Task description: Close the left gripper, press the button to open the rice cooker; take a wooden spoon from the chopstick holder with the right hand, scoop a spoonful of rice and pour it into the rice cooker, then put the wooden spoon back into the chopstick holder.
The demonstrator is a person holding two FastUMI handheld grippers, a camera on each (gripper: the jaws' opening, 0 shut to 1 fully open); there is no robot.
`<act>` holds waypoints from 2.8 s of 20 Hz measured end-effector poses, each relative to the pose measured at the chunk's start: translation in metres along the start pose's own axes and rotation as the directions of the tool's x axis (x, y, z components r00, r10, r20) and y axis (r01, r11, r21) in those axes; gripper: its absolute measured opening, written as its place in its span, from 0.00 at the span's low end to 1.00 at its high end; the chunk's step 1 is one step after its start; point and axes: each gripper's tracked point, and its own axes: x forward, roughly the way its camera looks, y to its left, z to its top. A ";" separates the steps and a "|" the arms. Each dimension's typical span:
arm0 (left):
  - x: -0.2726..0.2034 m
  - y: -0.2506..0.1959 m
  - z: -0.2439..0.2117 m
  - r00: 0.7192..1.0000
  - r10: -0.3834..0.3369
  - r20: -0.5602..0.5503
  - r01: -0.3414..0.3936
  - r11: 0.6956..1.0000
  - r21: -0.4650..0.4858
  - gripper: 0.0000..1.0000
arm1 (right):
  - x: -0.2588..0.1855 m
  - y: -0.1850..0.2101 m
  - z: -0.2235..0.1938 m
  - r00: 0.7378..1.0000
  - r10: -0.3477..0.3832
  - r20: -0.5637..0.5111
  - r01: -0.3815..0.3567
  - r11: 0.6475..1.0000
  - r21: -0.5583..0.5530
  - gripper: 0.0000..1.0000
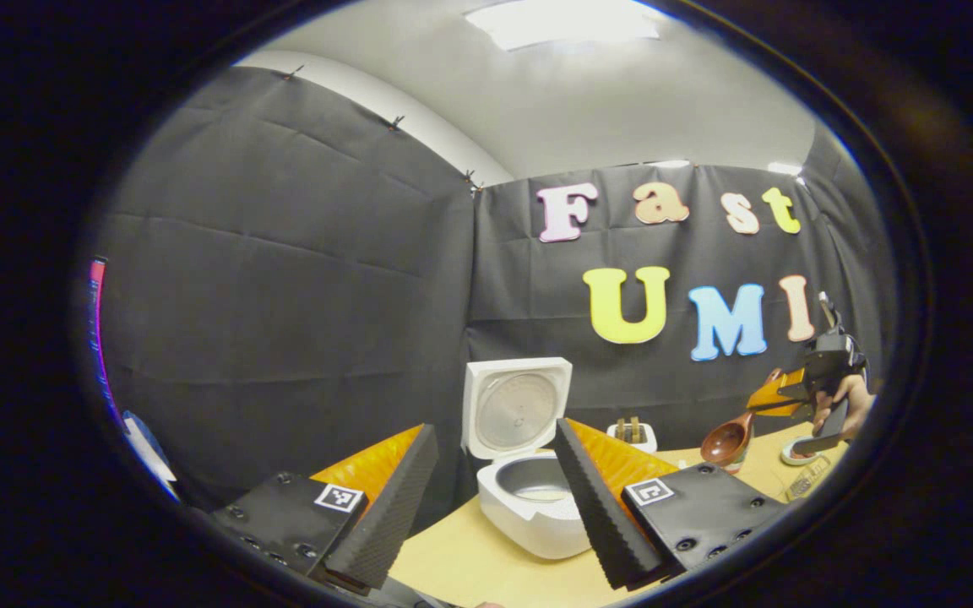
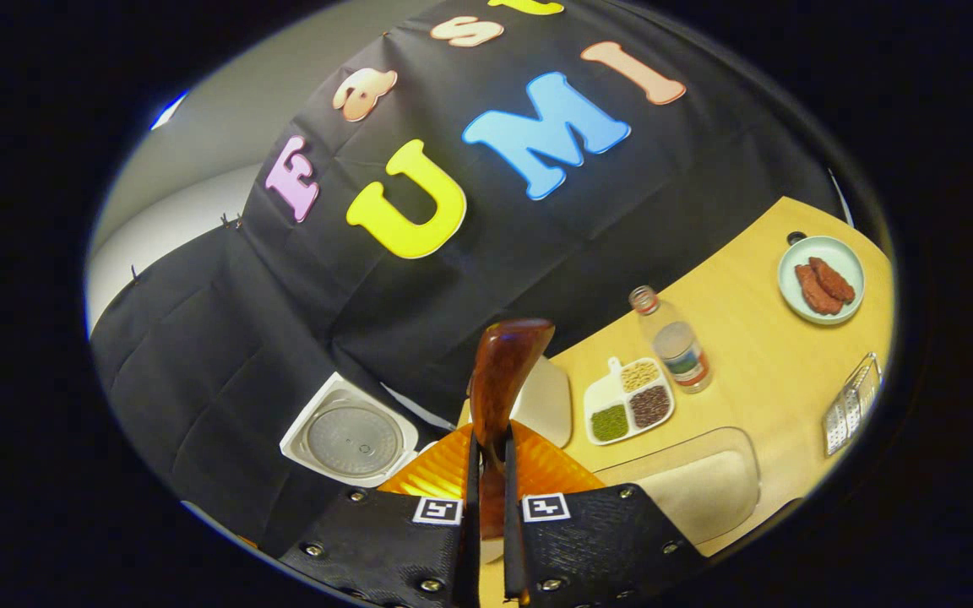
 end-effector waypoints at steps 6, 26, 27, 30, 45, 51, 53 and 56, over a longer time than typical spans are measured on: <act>0.002 -0.063 0.013 0.996 -0.091 0.019 0.091 0.996 -0.003 0.95 | -0.051 -0.076 0.038 0.992 -0.103 0.078 0.102 0.995 0.017 0.11; -0.002 -0.168 0.032 0.978 -0.207 0.016 0.206 0.978 0.039 0.96 | -0.129 -0.285 0.071 0.888 -0.427 0.170 0.446 0.890 -0.095 0.11; -0.003 -0.168 0.032 0.978 -0.206 0.014 0.205 0.978 0.044 0.97 | -0.126 -0.289 0.064 0.890 -0.428 0.158 0.444 0.892 -0.088 0.11; -0.005 -0.168 0.034 0.980 -0.200 0.016 0.198 0.978 0.068 1.00 | -0.115 -0.304 0.045 0.892 -0.439 0.109 0.447 0.892 -0.062 0.12; 0.026 -0.168 0.016 0.983 -0.185 -0.013 0.185 0.981 0.050 0.97 | -0.187 -0.298 0.090 0.825 -0.477 0.301 0.555 0.783 -0.279 0.98; 0.074 -0.149 0.007 0.989 -0.145 -0.042 0.146 0.989 0.025 0.97 | -0.231 -0.229 0.126 0.803 -0.385 0.455 0.571 0.718 -0.399 0.98; 0.096 -0.137 0.006 0.992 -0.120 -0.049 0.121 0.992 0.024 0.97 | -0.241 -0.210 0.131 0.794 -0.363 0.489 0.580 0.694 -0.427 0.98; 0.138 -0.117 0.005 0.995 -0.081 -0.066 0.084 0.996 0.034 0.98 | -0.252 -0.188 0.134 0.784 -0.349 0.514 0.590 0.678 -0.439 0.98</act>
